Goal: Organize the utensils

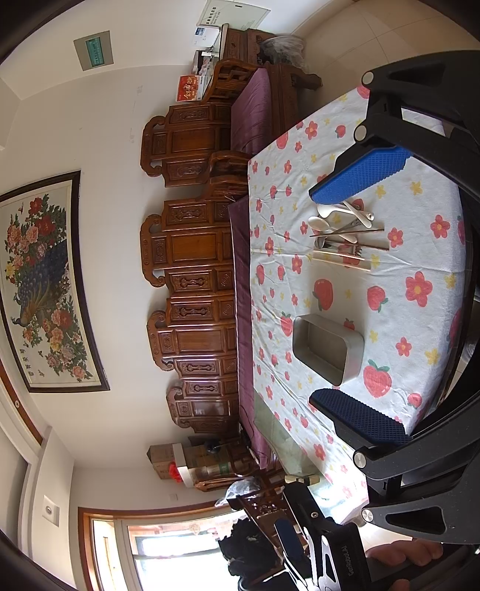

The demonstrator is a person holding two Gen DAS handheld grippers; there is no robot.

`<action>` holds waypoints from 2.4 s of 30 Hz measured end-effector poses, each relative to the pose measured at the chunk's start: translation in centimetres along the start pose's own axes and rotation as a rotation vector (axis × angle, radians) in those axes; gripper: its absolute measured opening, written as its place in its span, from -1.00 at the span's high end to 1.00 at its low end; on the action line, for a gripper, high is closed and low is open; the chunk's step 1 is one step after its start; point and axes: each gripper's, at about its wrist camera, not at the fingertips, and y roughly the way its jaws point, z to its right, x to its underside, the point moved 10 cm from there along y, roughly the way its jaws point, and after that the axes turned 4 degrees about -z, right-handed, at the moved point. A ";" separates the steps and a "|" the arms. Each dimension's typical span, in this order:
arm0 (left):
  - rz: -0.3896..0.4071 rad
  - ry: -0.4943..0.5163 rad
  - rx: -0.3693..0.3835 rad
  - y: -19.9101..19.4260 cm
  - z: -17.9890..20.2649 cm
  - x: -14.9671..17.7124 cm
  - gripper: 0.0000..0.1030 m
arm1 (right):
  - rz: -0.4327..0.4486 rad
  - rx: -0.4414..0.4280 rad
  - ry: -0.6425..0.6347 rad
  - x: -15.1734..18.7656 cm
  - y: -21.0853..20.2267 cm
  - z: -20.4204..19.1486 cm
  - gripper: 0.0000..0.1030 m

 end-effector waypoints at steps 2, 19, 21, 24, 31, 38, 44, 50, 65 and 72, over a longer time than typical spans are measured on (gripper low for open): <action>-0.001 0.001 -0.001 0.0 0.0 0.0 -0.88 | 0.000 0.000 -0.001 0.0 0.0 0.0 -0.95; -0.018 0.002 -0.004 0.7 -0.3 0.5 -0.88 | -0.017 0.003 0.003 0.5 0.5 0.8 -0.95; -0.023 0.007 -0.002 1.2 -0.3 0.6 -0.88 | -0.023 0.001 0.004 0.3 1.1 0.8 -0.95; -0.037 0.006 0.002 2.4 0.1 1.0 -0.88 | -0.030 0.006 0.001 0.5 1.9 0.9 -0.95; -0.087 0.015 0.025 5.9 0.8 1.9 -0.88 | -0.078 -0.006 -0.007 1.8 5.4 2.4 -0.91; -0.155 0.034 0.069 10.0 1.9 3.0 -0.88 | -0.175 0.002 -0.038 3.3 10.1 5.2 -0.67; -0.198 0.076 0.102 13.0 3.5 3.9 -0.88 | -0.256 0.017 -0.050 4.6 14.5 7.9 -0.51; -0.234 0.118 0.136 15.6 5.3 4.9 -0.88 | -0.327 0.035 -0.054 5.9 20.1 11.2 -0.14; -0.325 0.169 0.173 20.0 8.8 6.7 -0.87 | -0.552 0.114 0.168 12.3 32.8 20.3 0.13; -0.357 0.185 0.181 21.5 10.0 7.3 -0.88 | -0.618 0.058 0.286 14.5 34.6 20.8 0.46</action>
